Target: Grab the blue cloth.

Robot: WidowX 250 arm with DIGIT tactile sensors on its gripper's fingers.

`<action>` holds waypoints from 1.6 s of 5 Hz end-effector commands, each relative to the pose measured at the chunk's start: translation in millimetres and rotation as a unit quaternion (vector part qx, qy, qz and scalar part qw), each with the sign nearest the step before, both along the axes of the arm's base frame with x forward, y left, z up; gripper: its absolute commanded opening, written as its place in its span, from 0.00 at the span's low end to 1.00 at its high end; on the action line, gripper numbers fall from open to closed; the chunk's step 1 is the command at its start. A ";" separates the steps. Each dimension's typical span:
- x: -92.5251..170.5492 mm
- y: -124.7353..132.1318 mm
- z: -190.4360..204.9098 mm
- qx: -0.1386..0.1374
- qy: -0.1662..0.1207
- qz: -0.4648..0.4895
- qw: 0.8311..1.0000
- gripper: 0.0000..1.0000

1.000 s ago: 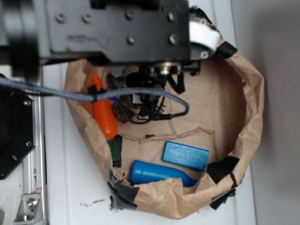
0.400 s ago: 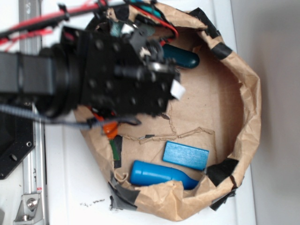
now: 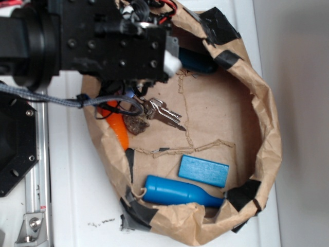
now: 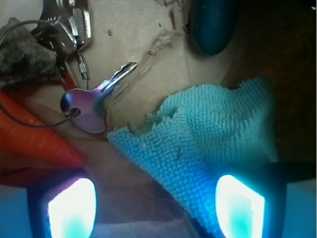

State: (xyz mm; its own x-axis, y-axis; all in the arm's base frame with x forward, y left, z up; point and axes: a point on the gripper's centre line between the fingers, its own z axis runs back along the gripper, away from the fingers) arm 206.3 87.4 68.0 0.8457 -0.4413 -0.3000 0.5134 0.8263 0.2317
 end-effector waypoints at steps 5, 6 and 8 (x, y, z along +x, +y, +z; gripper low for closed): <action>-1.0 38.4 -3.5 -0.005 -0.043 0.028 0.999 0.00; -1.1 36.8 -0.5 -0.003 -0.051 0.028 0.998 0.00; 11.8 19.0 27.3 -0.009 -0.111 0.054 0.992 0.00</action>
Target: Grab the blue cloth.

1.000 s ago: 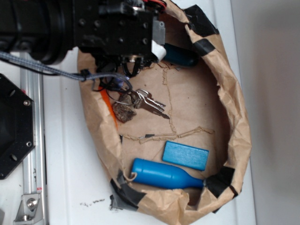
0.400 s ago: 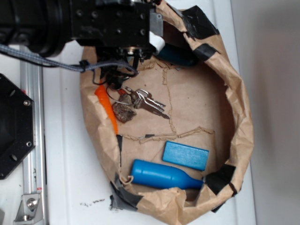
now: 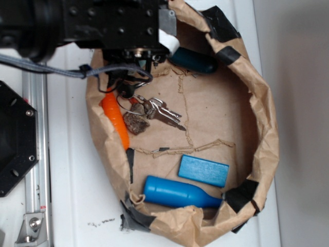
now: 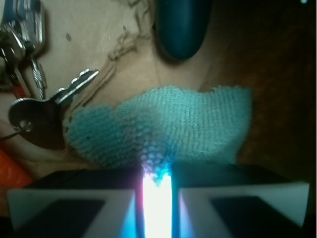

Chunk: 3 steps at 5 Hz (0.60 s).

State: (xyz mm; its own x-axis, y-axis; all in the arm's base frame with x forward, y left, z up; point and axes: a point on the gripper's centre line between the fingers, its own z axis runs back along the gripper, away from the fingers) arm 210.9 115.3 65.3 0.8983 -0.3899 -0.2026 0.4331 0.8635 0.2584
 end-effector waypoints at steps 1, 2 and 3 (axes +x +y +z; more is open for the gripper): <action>37.4 -53.9 81.2 -0.009 -0.155 0.072 0.985 0.00; 54.1 -74.4 127.8 -0.060 -0.198 0.116 0.972 0.00; 63.4 -77.0 136.3 -0.078 -0.167 0.161 0.970 0.00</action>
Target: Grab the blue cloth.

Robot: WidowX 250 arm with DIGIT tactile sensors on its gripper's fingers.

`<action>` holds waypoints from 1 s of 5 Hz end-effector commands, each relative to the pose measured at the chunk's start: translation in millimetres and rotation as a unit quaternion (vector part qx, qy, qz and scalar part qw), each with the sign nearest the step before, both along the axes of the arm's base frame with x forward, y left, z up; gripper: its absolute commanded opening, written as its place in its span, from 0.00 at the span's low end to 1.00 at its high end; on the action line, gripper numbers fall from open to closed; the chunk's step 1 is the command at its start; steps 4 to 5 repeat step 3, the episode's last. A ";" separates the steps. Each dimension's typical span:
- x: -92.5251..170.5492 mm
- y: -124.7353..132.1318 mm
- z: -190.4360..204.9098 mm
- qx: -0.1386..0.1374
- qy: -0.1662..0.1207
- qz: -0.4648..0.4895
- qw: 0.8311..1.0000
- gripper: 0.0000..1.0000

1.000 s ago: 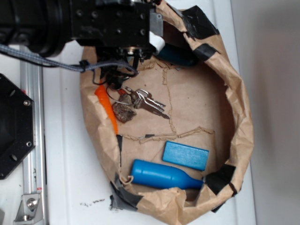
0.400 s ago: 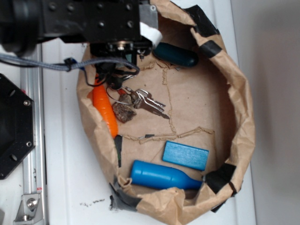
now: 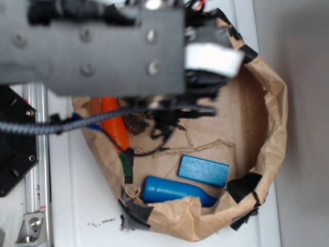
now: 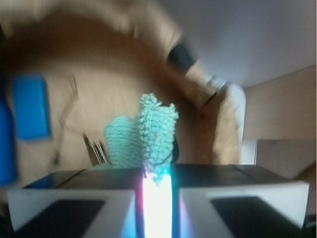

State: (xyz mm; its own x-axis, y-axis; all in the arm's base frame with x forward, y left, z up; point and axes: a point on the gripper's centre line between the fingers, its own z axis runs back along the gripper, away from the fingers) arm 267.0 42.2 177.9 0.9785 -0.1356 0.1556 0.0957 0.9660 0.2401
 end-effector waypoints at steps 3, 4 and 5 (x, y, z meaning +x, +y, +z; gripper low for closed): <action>-8.2 2.0 5.5 -0.090 -0.016 0.024 0.996 0.00; -8.2 2.0 5.5 -0.090 -0.016 0.024 0.996 0.00; -8.2 2.0 5.5 -0.090 -0.016 0.024 0.996 0.00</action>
